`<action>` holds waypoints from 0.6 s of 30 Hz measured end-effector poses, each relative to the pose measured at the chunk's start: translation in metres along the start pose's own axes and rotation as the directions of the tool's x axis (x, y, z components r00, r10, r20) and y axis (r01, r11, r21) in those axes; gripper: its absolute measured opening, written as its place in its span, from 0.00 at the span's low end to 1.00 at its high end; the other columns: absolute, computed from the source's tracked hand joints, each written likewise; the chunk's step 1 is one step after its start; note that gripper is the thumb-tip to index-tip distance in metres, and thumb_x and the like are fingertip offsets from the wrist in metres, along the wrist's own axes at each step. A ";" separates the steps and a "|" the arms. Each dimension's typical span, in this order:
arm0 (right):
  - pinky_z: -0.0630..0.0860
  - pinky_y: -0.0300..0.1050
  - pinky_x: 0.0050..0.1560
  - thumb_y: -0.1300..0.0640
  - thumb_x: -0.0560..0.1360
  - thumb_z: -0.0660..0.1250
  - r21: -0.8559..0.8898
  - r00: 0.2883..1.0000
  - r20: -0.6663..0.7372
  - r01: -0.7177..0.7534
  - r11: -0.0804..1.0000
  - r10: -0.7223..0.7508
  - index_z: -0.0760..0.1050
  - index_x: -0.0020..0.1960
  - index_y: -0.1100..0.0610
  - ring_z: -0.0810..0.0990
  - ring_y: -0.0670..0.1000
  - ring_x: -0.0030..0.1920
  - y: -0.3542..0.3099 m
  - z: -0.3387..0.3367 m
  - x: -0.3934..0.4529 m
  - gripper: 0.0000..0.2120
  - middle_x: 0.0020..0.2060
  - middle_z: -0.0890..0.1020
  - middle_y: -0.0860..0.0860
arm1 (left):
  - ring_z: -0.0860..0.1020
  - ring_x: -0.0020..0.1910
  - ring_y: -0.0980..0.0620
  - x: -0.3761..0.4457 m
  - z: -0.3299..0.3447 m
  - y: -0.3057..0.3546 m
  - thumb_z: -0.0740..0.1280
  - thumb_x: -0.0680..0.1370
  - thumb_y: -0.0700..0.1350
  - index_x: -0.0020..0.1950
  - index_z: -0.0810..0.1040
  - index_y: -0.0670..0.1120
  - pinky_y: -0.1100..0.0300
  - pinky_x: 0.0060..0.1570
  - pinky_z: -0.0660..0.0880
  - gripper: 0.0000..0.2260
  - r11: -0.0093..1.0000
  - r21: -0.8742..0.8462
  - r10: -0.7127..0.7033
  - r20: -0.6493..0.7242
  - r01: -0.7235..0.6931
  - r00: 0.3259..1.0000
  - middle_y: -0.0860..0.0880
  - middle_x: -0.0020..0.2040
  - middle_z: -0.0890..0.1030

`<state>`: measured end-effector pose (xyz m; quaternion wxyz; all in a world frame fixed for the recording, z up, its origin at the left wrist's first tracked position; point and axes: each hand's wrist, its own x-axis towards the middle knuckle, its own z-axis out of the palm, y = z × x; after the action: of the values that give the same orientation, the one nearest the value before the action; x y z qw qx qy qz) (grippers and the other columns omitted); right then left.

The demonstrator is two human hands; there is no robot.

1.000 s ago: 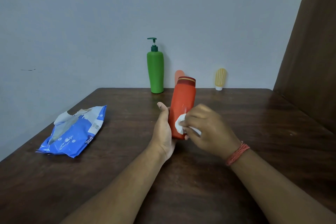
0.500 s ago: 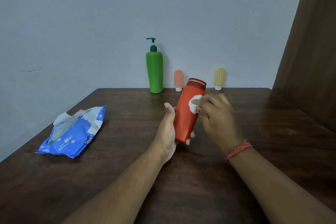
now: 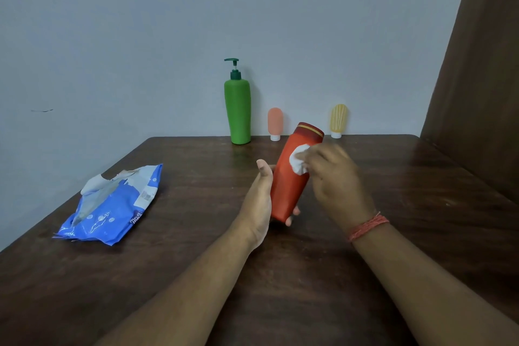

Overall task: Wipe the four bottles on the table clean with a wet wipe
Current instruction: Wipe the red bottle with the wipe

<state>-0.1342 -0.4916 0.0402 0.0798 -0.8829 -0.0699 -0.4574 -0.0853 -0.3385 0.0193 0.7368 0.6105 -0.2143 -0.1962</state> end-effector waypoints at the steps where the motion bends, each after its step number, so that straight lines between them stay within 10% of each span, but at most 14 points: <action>1: 0.75 0.45 0.53 0.72 0.71 0.69 0.023 0.997 -0.034 -0.067 0.997 0.068 0.81 0.52 0.59 0.76 0.52 0.52 0.002 -0.001 0.001 0.13 0.49 0.80 0.53 | 0.80 0.36 0.44 -0.001 0.002 0.001 0.48 0.77 0.70 0.68 0.71 0.50 0.57 0.27 0.74 0.32 1.000 0.017 0.003 0.012 -0.003 1.000 0.42 0.51 0.83; 8: 0.77 0.48 0.50 0.69 0.72 0.66 -0.037 0.998 0.041 0.049 0.998 -0.048 0.81 0.50 0.59 0.77 0.54 0.50 -0.007 -0.005 0.000 0.10 0.48 0.80 0.54 | 0.82 0.38 0.45 -0.001 0.004 -0.001 0.48 0.73 0.73 0.65 0.72 0.53 0.48 0.33 0.77 0.33 0.984 0.167 0.053 0.007 -0.054 0.999 0.41 0.52 0.82; 10: 0.73 0.48 0.53 0.72 0.73 0.62 -0.048 0.989 -0.109 -0.105 0.993 0.099 0.79 0.52 0.66 0.77 0.63 0.52 -0.006 -0.007 0.008 0.11 0.49 0.77 0.63 | 0.82 0.38 0.49 -0.009 0.014 0.016 0.47 0.63 0.81 0.69 0.70 0.51 0.42 0.40 0.81 0.47 0.958 0.260 0.096 0.093 -0.118 0.991 0.42 0.54 0.81; 12: 0.71 0.54 0.60 0.75 0.76 0.57 0.005 0.975 -0.128 -0.181 0.983 0.180 0.75 0.57 0.72 0.73 0.70 0.56 -0.011 -0.013 0.012 0.13 0.52 0.73 0.71 | 0.80 0.36 0.61 -0.015 0.022 0.029 0.44 0.50 0.83 0.73 0.68 0.45 0.60 0.41 0.82 0.63 0.939 0.316 0.108 0.097 -0.134 0.989 0.48 0.53 0.78; 16: 0.76 0.47 0.54 0.72 0.70 0.65 -0.049 0.998 0.041 0.041 0.998 -0.039 0.80 0.53 0.60 0.74 0.53 0.52 0.002 -0.004 0.000 0.15 0.50 0.78 0.54 | 0.83 0.41 0.48 -0.009 0.009 0.012 0.46 0.72 0.72 0.61 0.69 0.61 0.44 0.43 0.82 0.27 0.909 0.409 0.075 0.022 -0.077 0.997 0.44 0.54 0.79; 18: 0.77 0.47 0.51 0.68 0.71 0.60 -0.032 0.999 0.014 -0.050 0.998 0.050 0.80 0.52 0.60 0.75 0.53 0.51 0.006 -0.003 0.006 0.14 0.49 0.77 0.53 | 0.81 0.35 0.50 -0.003 0.001 0.001 0.46 0.75 0.69 0.61 0.69 0.58 0.49 0.37 0.81 0.25 0.854 0.504 0.149 -0.005 -0.126 0.989 0.45 0.52 0.79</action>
<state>-0.1322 -0.4978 0.0461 0.0769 -0.8888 -0.0411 -0.4500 -0.0889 -0.3375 0.0206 0.5691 0.7685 -0.2846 -0.0670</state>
